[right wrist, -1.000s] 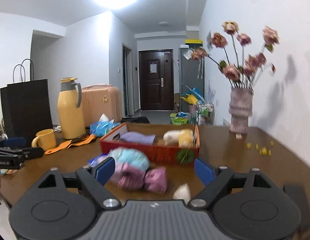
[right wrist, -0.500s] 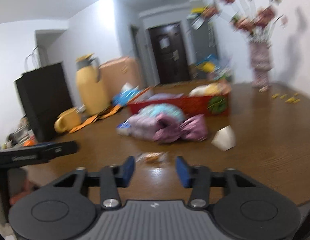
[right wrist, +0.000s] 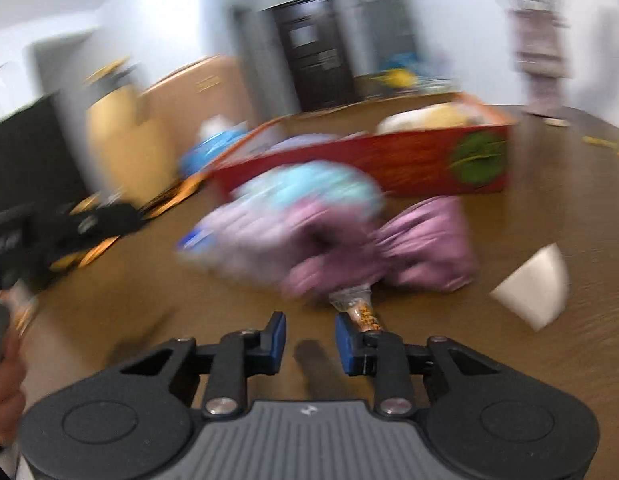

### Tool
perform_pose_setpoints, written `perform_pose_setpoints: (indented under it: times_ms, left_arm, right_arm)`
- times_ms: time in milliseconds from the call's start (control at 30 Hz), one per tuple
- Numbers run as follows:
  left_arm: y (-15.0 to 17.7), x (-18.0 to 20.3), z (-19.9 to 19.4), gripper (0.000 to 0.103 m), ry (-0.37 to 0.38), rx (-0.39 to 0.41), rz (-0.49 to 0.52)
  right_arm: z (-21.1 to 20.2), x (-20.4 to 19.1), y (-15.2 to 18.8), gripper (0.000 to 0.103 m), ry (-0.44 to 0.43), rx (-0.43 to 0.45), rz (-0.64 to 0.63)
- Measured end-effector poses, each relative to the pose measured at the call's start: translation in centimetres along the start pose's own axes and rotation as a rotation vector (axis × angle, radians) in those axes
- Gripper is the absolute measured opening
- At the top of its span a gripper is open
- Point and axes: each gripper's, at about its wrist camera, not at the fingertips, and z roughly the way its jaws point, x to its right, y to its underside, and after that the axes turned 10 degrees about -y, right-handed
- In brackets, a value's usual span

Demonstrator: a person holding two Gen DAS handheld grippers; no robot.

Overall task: Organize soft objects
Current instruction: 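Reach the right tool to the lilac fluffy towel and close on it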

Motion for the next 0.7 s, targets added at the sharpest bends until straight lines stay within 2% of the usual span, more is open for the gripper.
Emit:
perform_pose_setpoints:
  times_ms: [67, 133, 233, 267, 300, 400, 433, 467, 500, 567, 600, 700]
  left_arm:
    - [-0.6, 0.3, 2.3, 0.069, -0.018, -0.027, 0.019]
    - [-0.9, 0.2, 3.9, 0.059, 0.005, -0.063, 0.004]
    - [-1.2, 0.2, 5.6, 0.053, 0.081, -0.091, -0.006]
    - [-1.1, 0.3, 6.0, 0.048, 0.084, -0.104, -0.001]
    - [-1.0, 0.3, 6.6, 0.046, 0.074, -0.127, 0.003]
    - [-0.5, 0.0, 7.1, 0.035, 0.096, -0.157, -0.016]
    - [-0.3, -0.1, 7.0, 0.028, 0.111, -0.162, -0.026]
    - [-0.1, -0.2, 6.7, 0.021, 0.122, -0.163, -0.031]
    - [0.1, -0.1, 6.2, 0.019, 0.124, -0.16, -0.029]
    - [0.7, 0.1, 5.0, 0.015, 0.114, -0.147, -0.02]
    - [1.0, 0.1, 4.3, 0.015, 0.111, -0.142, -0.028]
    - [2.4, -0.5, 1.8, 0.012, 0.12, -0.149, -0.083]
  right_arm:
    - [-0.6, 0.8, -1.0, 0.028, -0.017, 0.046, 0.044]
    - [-1.4, 0.7, -1.5, 0.028, -0.082, 0.101, 0.057]
    - [-1.1, 0.1, -1.9, 0.025, -0.197, 0.105, 0.092]
    - [-0.6, -0.1, -2.0, 0.024, -0.223, 0.095, 0.097]
    - [-0.1, -0.3, -2.1, 0.024, -0.22, 0.093, 0.097]
    - [1.4, -0.7, -2.5, 0.025, -0.124, 0.085, 0.092]
    - [1.8, -0.5, -2.6, 0.027, -0.087, 0.086, 0.115]
    - [2.1, -0.1, -2.6, 0.027, -0.089, 0.085, 0.134]
    - [2.5, 0.1, -2.7, 0.027, -0.105, 0.083, 0.149]
    - [2.4, 0.5, -2.5, 0.017, -0.14, 0.092, 0.17]
    - [2.1, 0.5, -2.4, 0.016, -0.149, 0.093, 0.167]
    - [0.4, 0.0, -1.5, 0.019, -0.145, 0.088, 0.115]
